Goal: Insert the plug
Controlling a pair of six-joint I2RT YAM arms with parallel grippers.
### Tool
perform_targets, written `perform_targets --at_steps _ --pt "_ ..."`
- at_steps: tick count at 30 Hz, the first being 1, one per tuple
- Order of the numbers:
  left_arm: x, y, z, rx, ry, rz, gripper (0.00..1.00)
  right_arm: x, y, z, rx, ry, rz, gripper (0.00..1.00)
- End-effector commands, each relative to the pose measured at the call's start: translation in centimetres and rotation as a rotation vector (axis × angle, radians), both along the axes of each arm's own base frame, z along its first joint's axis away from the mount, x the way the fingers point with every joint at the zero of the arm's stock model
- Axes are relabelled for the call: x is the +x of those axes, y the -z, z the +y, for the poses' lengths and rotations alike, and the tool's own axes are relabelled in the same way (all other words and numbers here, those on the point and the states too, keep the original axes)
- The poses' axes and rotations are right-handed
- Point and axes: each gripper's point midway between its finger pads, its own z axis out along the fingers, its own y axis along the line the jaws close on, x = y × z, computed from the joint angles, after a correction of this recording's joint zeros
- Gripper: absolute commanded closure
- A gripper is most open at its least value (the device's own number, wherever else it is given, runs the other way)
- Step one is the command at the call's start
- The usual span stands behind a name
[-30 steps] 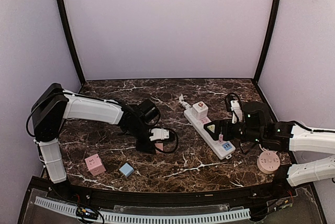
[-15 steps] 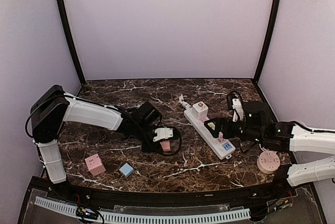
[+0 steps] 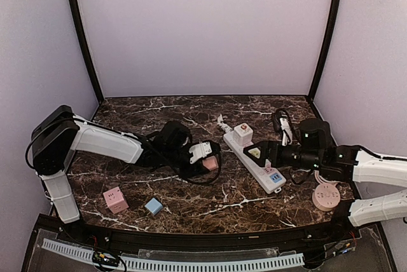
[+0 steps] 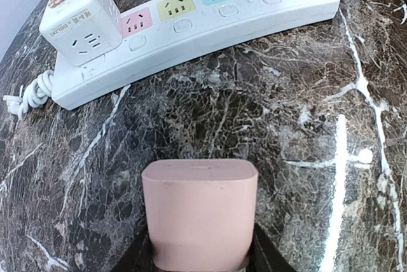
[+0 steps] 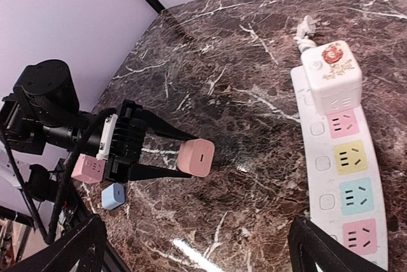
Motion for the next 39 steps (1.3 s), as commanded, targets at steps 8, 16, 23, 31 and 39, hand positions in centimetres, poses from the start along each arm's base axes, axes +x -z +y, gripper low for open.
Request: perform_targets --at_steps 8,16,23,31,39 --pt "-1.4 -4.9 -1.8 -0.294 0.029 -0.009 0.99 -1.5 -0.3 5.0 0.081 -0.248 0.209 0.05" --pt "-2.6 -5.6 -2.0 -0.341 0.081 0.014 0.99 -0.5 2.9 7.1 0.005 -0.282 0.330 0.12" --pt "-3.3 -5.7 -2.3 -0.358 0.104 0.026 0.99 0.6 4.3 8.9 -0.036 -0.304 0.394 0.22" --pt "-3.4 -5.3 -2.5 -0.342 0.106 0.000 0.99 1.4 6.0 9.8 -0.095 -0.308 0.455 0.31" --pt "-3.0 -4.6 -2.6 -0.311 0.085 -0.020 0.99 1.4 6.6 10.5 -0.107 -0.326 0.496 0.48"
